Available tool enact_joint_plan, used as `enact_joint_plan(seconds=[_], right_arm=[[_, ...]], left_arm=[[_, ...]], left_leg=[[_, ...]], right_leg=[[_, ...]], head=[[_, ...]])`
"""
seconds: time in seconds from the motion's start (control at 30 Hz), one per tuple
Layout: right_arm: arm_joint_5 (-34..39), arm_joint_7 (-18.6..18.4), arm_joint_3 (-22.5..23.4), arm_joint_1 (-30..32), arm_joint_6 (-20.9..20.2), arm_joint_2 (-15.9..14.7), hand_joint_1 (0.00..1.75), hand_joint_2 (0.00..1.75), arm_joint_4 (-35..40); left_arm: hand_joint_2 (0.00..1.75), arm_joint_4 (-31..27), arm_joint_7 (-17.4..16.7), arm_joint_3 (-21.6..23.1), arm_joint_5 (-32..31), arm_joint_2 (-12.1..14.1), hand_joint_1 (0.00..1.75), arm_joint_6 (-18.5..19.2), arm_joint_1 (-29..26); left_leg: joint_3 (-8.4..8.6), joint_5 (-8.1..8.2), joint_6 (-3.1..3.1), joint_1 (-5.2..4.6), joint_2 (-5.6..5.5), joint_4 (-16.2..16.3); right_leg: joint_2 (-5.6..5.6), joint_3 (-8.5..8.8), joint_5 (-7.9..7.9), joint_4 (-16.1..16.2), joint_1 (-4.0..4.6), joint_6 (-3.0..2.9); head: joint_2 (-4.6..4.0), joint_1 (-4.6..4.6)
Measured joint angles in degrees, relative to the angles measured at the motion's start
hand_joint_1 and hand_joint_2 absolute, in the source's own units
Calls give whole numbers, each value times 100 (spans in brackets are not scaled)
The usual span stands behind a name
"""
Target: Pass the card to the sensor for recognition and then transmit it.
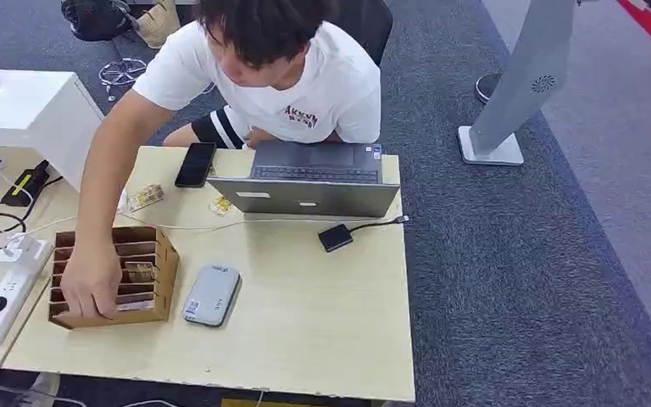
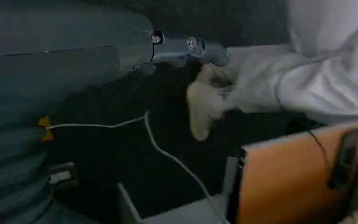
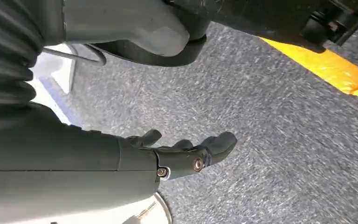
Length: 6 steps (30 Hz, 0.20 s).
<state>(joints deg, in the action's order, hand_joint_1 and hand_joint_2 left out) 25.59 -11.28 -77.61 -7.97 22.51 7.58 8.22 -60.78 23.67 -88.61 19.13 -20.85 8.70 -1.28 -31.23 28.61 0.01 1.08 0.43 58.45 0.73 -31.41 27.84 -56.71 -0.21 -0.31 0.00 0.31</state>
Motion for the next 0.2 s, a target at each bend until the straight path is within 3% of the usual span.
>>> enact_joint_plan(seconds=[0.1,0.13,0.17,0.2], right_arm=[[0,-17,2,-7,-24,-2,0,175,0],[0,-20,2,-7,-24,-2,0,175,0],[0,-22,2,-7,-24,-2,0,0,0],[0,-41,0,-7,-35,-2,0,0,0]], left_arm=[[175,805,64,-6,-37,-46,0,-63,71],[0,991,20,-7,-46,-46,0,-92,88],[0,1130,-31,-9,-62,-46,0,-140,98],[0,1269,-152,-9,-105,-52,0,-292,115]], left_leg=[[5,6,10,-6,-7,1],[5,6,10,-5,-7,1],[7,6,10,-5,-7,1],[7,6,10,-6,-7,2]], right_leg=[[-12,12,4,2,-3,9],[-11,13,4,2,-2,9],[-11,13,4,2,-2,9],[-10,13,3,2,-3,10]], head=[[0,24],[0,26],[0,26],[0,26]])
